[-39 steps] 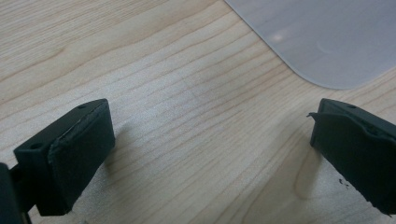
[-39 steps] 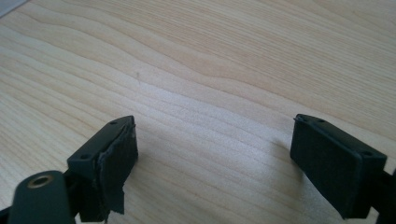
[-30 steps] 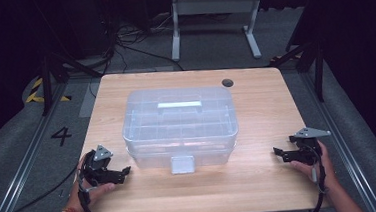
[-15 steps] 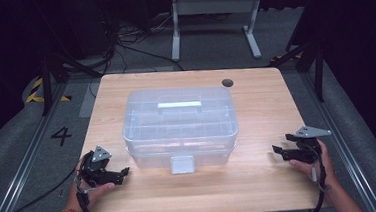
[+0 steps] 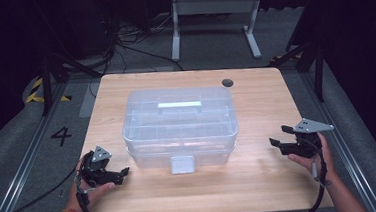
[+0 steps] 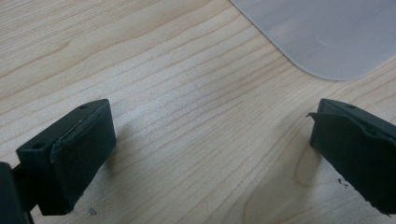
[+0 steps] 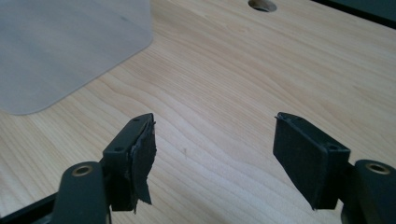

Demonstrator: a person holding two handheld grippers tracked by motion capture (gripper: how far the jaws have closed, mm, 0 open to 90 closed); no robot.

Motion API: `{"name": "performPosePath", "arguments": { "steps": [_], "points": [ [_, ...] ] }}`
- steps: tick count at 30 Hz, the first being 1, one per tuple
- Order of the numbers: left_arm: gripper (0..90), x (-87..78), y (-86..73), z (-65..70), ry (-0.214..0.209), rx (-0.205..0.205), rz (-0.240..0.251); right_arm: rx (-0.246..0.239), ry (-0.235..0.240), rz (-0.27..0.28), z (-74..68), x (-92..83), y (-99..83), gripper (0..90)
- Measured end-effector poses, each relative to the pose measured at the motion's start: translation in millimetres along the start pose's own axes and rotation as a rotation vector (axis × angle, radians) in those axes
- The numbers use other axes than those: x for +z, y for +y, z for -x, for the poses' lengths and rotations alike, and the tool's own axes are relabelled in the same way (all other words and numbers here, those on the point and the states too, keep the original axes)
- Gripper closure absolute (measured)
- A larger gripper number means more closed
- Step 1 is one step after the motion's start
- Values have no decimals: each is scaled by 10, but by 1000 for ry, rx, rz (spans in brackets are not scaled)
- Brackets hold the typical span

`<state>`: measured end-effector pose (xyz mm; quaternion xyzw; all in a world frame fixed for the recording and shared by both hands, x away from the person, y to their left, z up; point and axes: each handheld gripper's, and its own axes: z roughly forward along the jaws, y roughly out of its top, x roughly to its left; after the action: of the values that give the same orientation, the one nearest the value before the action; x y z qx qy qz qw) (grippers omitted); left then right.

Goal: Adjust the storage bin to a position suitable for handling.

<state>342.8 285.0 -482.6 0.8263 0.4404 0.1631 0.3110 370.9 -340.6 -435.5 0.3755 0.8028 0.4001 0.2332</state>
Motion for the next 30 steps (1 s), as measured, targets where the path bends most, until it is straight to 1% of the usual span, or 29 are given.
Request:
{"name": "performPosePath", "arguments": {
  "steps": [2,3,5,6,7,8,9,10,13,14,15,18,19,23,24,25,30],
  "points": [
    [7,0,0,0,-1,-1,0,-14,3,3,-10,-1,60,307],
    [7,0,0,0,-1,-1,0,-14,3,3,-10,-1,60,307],
    [7,0,0,0,-1,0,0,-27,15,7,-23,0,134,307],
    [7,0,0,-1,0,0,0,-42,19,15,-30,-8,194,312],
    [7,0,0,0,-1,-1,0,-42,19,15,-30,-8,194,312],
    [7,0,0,0,0,0,0,-48,27,25,-30,-23,262,314],
    [7,0,0,0,0,0,0,-48,27,25,-30,-23,262,314],
    [7,0,0,0,0,0,0,-49,34,43,-25,-49,335,319],
    [7,0,0,1,-1,-1,0,-54,38,60,-27,-80,426,319],
    [7,0,0,1,-1,-1,0,-54,38,60,-27,-80,426,319],
    [7,0,0,1,-1,-1,0,-57,41,76,-30,-99,492,320],
    [7,0,0,0,0,0,0,-62,49,97,-42,-118,591,323],
    [7,0,0,0,0,0,0,-62,49,97,-42,-118,591,323],
    [7,0,0,1,0,-2,0,-72,67,118,-72,-122,709,324],
    [7,0,0,0,0,0,0,-84,70,123,-90,-120,764,325],
    [7,0,0,0,0,0,0,-84,70,123,-90,-120,764,325],
    [7,0,0,0,-1,0,0,-103,84,145,-127,-135,887,328]
  ]
}}
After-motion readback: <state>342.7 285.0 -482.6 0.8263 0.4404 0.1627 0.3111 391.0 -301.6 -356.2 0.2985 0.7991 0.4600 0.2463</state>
